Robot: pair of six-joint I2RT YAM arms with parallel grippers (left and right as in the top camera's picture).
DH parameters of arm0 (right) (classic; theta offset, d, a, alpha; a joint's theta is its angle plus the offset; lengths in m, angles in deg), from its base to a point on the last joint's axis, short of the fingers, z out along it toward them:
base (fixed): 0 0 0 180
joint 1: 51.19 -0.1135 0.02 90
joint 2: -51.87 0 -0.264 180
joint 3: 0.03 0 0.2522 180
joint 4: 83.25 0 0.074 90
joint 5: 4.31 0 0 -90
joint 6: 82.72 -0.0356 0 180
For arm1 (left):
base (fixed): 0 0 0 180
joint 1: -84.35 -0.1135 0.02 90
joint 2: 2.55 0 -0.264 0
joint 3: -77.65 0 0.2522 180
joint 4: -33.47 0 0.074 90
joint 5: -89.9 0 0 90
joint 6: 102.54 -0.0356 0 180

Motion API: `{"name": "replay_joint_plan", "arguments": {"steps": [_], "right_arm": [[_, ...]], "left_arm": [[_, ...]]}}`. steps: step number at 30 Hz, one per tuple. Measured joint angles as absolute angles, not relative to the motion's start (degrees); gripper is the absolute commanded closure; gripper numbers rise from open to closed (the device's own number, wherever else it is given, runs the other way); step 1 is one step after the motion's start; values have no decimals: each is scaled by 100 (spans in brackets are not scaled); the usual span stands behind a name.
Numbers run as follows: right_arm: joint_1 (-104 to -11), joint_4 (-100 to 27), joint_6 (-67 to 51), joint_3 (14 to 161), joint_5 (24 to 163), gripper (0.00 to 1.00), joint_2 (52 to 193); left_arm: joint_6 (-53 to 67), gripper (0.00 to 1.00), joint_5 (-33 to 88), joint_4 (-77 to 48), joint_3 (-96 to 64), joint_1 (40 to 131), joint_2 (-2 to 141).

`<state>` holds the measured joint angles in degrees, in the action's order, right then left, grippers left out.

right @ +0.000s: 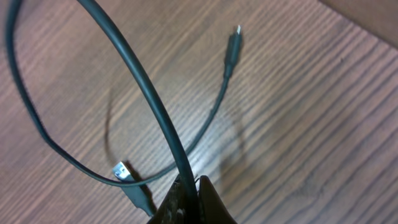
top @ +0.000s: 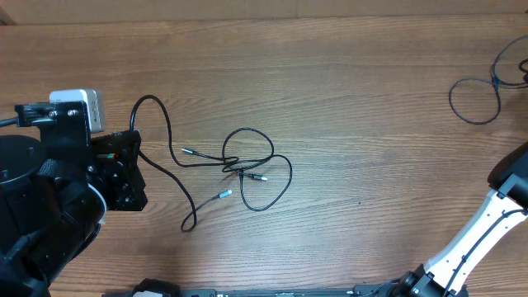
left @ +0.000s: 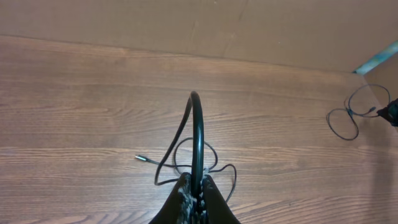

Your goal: Untangle cables

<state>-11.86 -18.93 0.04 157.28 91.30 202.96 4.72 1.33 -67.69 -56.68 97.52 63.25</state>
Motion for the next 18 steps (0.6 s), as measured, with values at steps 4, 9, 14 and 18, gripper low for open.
{"name": "replay_joint_plan", "arguments": {"steps": [4,9,14,18], "right_arm": [[-1197,-1978,78,15728,9147,90,20296],[-1223,-1976,135,15728,9150,16,20304],[-1229,-1803,128,15728,9152,0,20344],[-1240,-1484,141,15850,9300,5,20344]], "left_arm": [[470,96,131,-6777,-5668,9752,6327],[470,96,88,-6782,-5668,9752,6327],[468,96,7,-6858,-5668,9752,6336],[468,96,-55,-6919,-5668,9752,6386]]}}
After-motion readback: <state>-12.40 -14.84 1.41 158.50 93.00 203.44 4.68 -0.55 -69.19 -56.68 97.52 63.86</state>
